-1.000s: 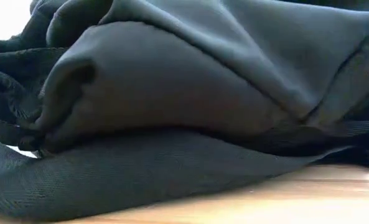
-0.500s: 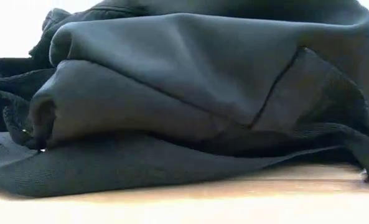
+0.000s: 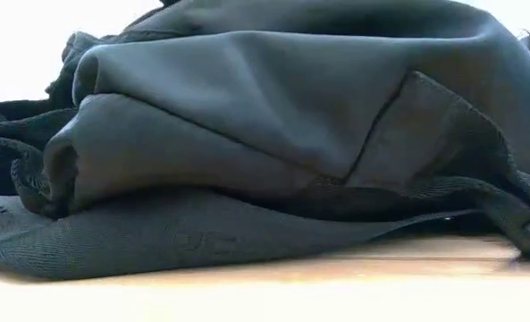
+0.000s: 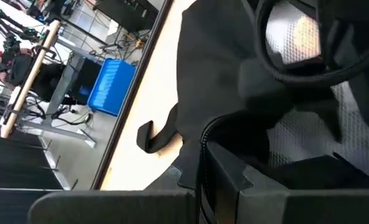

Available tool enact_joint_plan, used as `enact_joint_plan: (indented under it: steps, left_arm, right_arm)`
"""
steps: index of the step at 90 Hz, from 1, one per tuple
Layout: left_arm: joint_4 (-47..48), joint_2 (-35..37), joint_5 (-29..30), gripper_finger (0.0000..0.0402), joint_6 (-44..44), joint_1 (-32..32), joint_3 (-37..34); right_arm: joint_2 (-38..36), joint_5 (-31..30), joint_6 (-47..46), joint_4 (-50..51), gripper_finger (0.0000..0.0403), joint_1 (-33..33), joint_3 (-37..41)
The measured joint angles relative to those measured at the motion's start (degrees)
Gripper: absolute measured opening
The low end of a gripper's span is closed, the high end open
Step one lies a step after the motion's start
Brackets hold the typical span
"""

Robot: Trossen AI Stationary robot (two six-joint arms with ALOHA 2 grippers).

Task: Unpack backpack
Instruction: Remove the zip bag from the black backpack

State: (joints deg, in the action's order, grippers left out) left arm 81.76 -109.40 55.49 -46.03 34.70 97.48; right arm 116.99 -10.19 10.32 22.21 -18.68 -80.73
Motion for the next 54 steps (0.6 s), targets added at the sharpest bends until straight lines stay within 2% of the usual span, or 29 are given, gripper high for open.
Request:
enact_joint_plan:
  steps: [9,36,46,54]
  left_arm:
    - [-0.05,0.00,-0.64,0.0008,-0.01,0.00,-0.32]
    - [-0.27,0.00,-1.22,0.0008,-0.02,-0.10,-0.38]
    - [-0.52,0.00,-1.34,0.0008,-0.01,-0.24,-0.38]
    - [-0.94,0.02,-1.37,0.0008,-0.01,-0.35,-0.40]
  right_arm:
    - [0.41,-3.54,0.82,0.74,0.0172,-0.47,0.02]
    - [0.79,-1.77,-2.84,3.87,0.0242,0.20,-0.07]
    - [1.79,-2.30,-5.06,3.00,0.0245,1.14,-0.09]
    - [3.29,-2.12,-5.65,2.08,0.0231,2.33,-0.21]
